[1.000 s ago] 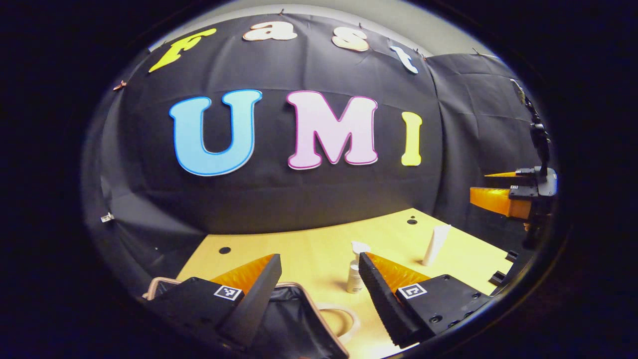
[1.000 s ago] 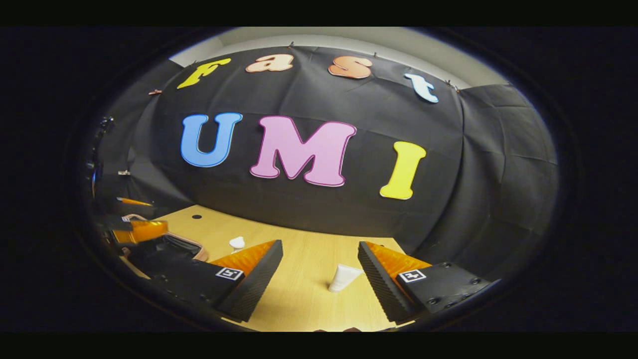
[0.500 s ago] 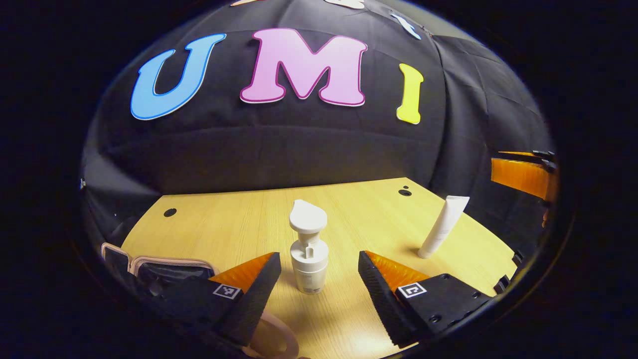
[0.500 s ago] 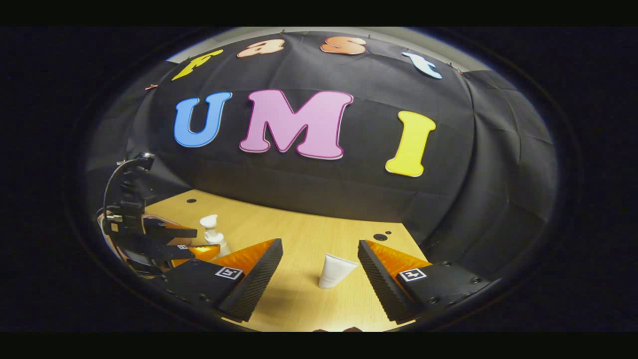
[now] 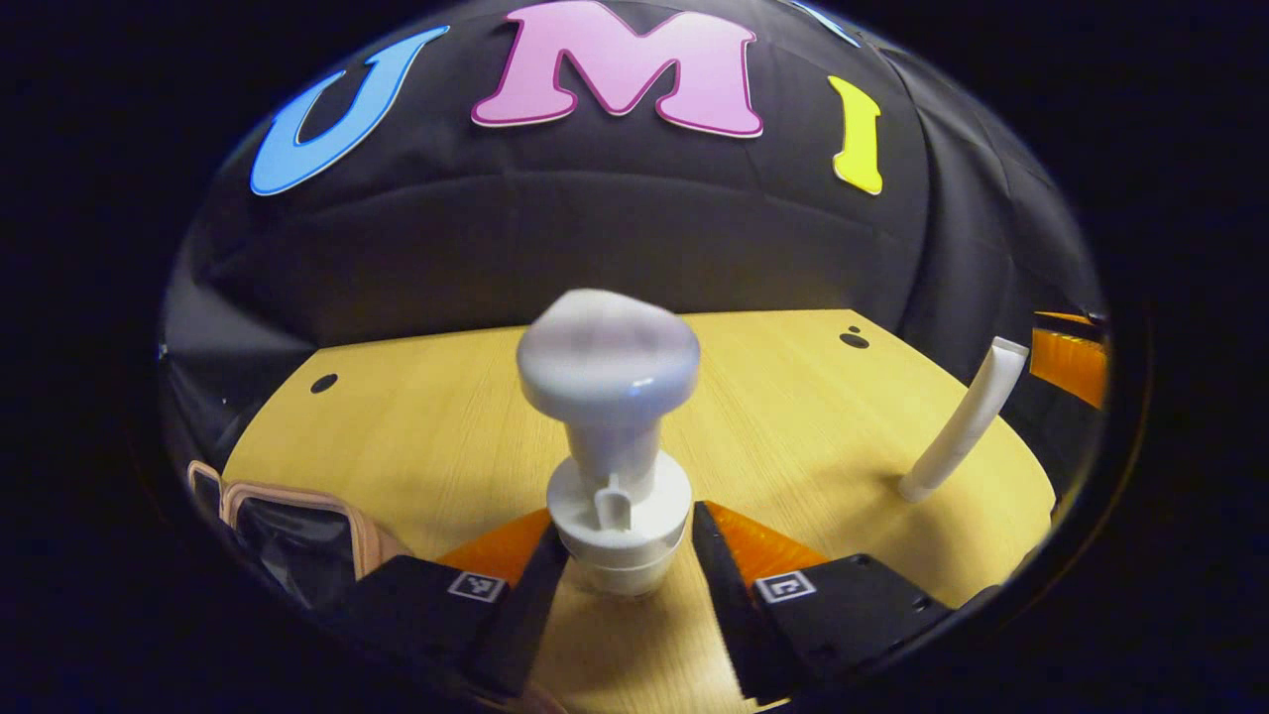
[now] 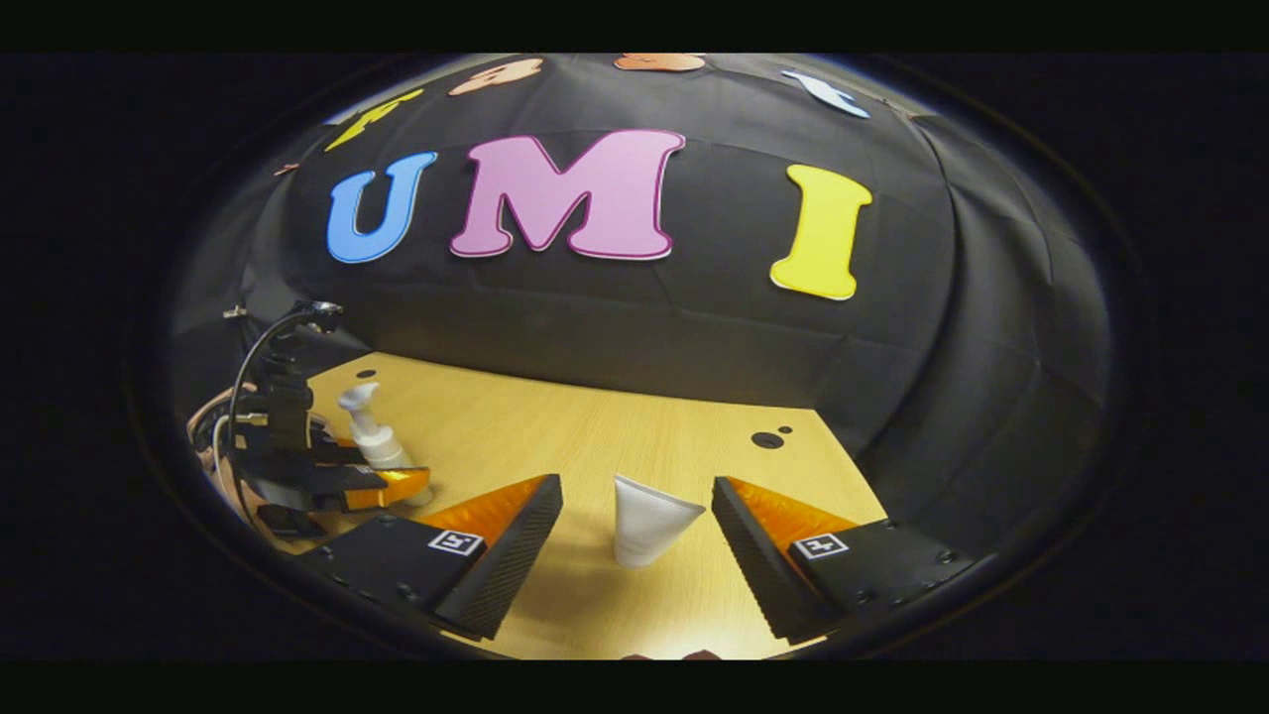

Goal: First open the suitcase, pack the skin care products into it, and then close the suitcase.

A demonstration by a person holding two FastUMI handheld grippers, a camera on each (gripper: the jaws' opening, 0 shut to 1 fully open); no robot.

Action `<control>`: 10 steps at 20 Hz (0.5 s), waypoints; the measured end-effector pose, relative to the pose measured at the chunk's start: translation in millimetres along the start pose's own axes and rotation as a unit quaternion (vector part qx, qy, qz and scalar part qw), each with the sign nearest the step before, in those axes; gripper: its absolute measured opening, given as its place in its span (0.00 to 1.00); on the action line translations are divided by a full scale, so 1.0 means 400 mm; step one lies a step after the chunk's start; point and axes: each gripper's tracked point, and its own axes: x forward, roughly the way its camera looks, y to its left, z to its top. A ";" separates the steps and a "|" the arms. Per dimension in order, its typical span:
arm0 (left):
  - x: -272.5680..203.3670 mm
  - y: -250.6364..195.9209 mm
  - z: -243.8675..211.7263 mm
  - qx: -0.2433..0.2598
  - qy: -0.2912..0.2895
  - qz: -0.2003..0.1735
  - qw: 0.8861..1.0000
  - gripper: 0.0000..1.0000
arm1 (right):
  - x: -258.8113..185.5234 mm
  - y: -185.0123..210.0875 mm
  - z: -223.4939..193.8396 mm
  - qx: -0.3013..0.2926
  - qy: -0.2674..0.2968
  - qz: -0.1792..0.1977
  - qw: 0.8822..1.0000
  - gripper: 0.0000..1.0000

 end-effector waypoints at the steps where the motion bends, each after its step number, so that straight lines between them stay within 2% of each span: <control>1: -0.007 0.004 0.012 0.002 -0.002 -0.004 1.000 0.60 | 0.013 -0.003 -0.021 -0.001 0.003 0.000 1.000 0.97; 2: -0.013 0.000 0.014 0.008 0.000 -0.006 1.000 0.63 | 0.024 -0.003 -0.049 0.001 0.011 0.002 1.000 0.97; 8: -0.013 -0.005 0.013 0.013 0.002 -0.009 1.000 0.61 | 0.089 -0.030 -0.181 0.017 0.052 -0.016 0.998 0.97; 10: -0.009 -0.012 0.014 0.017 0.002 -0.012 1.000 0.61 | 0.115 -0.024 -0.219 0.030 0.067 -0.012 0.997 0.97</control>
